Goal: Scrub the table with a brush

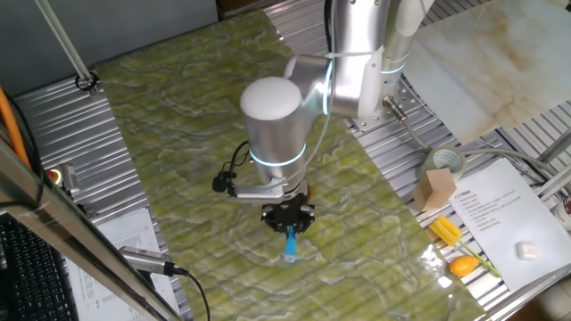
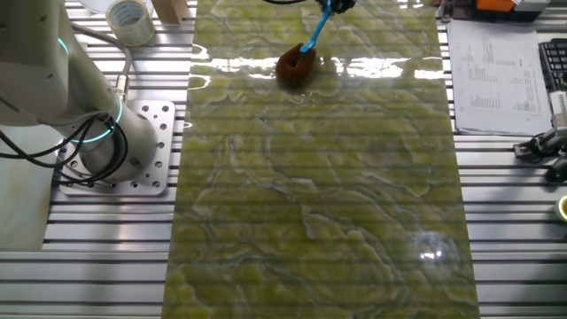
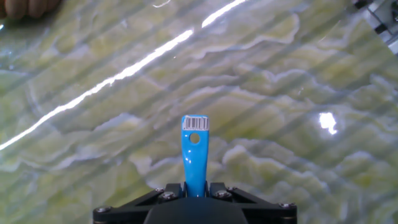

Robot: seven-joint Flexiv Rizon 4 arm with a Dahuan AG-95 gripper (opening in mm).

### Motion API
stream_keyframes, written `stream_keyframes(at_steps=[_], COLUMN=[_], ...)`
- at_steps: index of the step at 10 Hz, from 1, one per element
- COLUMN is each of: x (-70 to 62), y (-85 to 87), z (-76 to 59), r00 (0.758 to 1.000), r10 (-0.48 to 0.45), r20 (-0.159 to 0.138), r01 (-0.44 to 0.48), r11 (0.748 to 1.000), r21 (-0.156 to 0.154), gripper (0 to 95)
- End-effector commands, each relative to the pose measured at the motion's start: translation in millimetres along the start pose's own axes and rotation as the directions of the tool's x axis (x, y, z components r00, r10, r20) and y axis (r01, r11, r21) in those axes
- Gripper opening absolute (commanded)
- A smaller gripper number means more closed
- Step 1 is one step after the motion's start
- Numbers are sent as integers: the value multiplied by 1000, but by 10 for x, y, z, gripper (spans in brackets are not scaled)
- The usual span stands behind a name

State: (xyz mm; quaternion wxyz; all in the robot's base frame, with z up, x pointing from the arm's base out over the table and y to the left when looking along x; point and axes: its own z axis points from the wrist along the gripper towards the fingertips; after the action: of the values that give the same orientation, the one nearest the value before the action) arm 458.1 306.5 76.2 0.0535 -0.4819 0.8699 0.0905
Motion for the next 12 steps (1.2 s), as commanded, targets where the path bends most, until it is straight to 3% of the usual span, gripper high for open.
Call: stream_keyframes(at_steps=[1,6,8,12], x=[-48,-478,-565,-318], y=[-35,-350,-394,-245], z=[8,-44,-64,4], r00=[1000,998,998,998], r10=[24,57,58,55], r20=[7,12,11,6], r01=[-24,-57,-58,-55], r11=[1000,998,998,998], r21=[-3,-2,-3,-3], gripper=[0,0,0,0])
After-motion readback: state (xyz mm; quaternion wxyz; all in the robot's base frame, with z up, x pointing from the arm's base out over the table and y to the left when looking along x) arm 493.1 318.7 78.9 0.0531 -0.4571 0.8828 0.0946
